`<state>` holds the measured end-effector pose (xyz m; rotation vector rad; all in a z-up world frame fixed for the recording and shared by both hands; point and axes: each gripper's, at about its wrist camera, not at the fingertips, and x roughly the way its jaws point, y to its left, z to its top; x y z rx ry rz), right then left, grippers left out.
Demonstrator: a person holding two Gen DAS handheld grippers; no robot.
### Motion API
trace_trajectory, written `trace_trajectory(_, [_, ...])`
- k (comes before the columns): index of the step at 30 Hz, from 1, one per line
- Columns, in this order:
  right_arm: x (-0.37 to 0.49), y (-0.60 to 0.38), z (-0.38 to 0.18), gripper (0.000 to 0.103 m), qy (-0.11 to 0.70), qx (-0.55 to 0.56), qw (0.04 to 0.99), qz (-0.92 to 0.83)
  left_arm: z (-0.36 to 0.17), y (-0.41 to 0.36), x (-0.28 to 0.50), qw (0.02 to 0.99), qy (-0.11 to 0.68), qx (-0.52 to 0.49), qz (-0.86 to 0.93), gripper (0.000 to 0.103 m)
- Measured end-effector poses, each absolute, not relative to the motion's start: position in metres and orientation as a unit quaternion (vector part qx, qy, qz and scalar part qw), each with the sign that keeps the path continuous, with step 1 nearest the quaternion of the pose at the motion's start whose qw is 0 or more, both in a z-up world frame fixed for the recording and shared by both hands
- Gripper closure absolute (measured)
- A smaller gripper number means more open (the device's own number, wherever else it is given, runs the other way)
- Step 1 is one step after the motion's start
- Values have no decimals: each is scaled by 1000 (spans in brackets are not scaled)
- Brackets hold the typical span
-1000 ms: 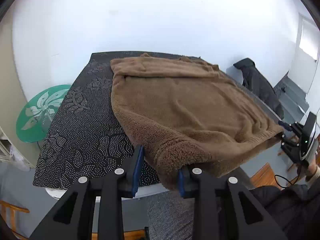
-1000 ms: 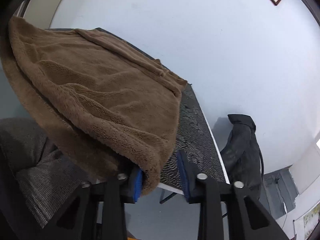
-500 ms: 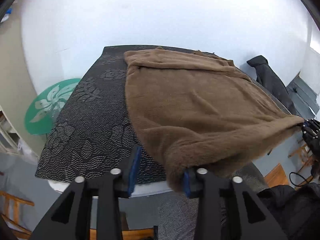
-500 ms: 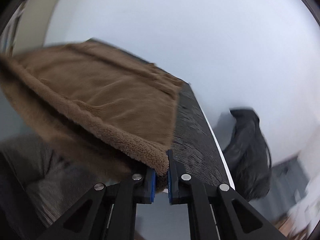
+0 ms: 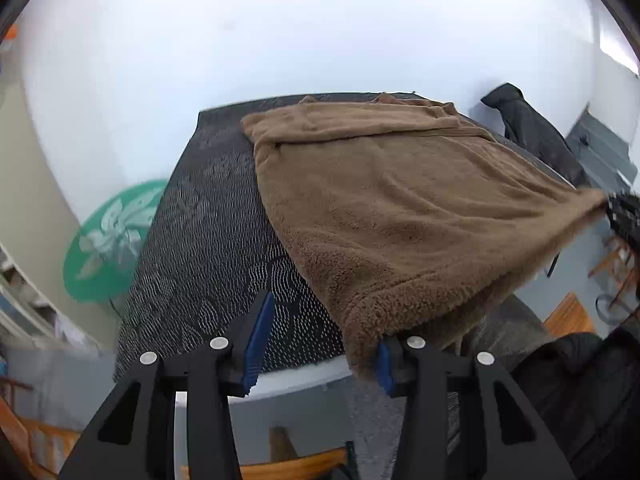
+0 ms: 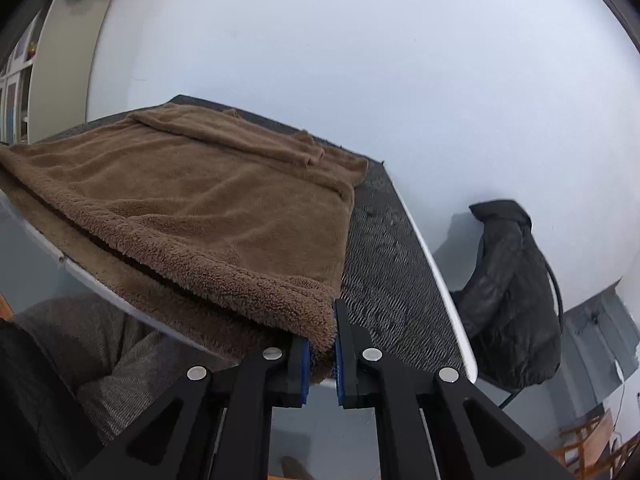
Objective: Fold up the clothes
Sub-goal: 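Lift the hem with both tools and fold it up toward the collar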
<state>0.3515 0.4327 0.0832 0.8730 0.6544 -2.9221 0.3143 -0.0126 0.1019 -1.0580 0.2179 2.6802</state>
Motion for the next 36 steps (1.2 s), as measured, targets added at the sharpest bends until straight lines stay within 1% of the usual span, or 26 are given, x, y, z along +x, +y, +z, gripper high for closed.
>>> trace_trajectory(4, [346,432,93,94,225,264,11,-938,111,-7,315,167,124,-353,912,53])
trace_trajectory(6, [340,430,101,94,233,254,14,-939,117,-8,310,177,136,-352,909,53])
trace_trajectory(11, [324,425,124,94,238,226,28,-944,144,-17,293,185,127,-333,916,53])
trace_trajectory(14, [314,425,136,94,230,217,36,-948,159,-18,286,185,137,-317,920,53])
trace_trajectory(19, [297,424,150,94,226,202,39,-952,169,-14,273,191,161,-305,919,53])
trace_trajectory(24, [276,420,161,94,231,187,40,-954,176,-13,255,185,163,-302,921,53])
trace_trajectory(29, [245,415,177,94,232,168,40,-957,197,-14,228,173,166,-277,931,53])
trace_trajectory(31, [230,415,184,94,226,163,38,-960,208,-13,214,167,163,-265,936,55])
trace_trajectory(36, [187,415,197,94,207,159,30,-965,227,-10,170,160,150,-245,944,55])
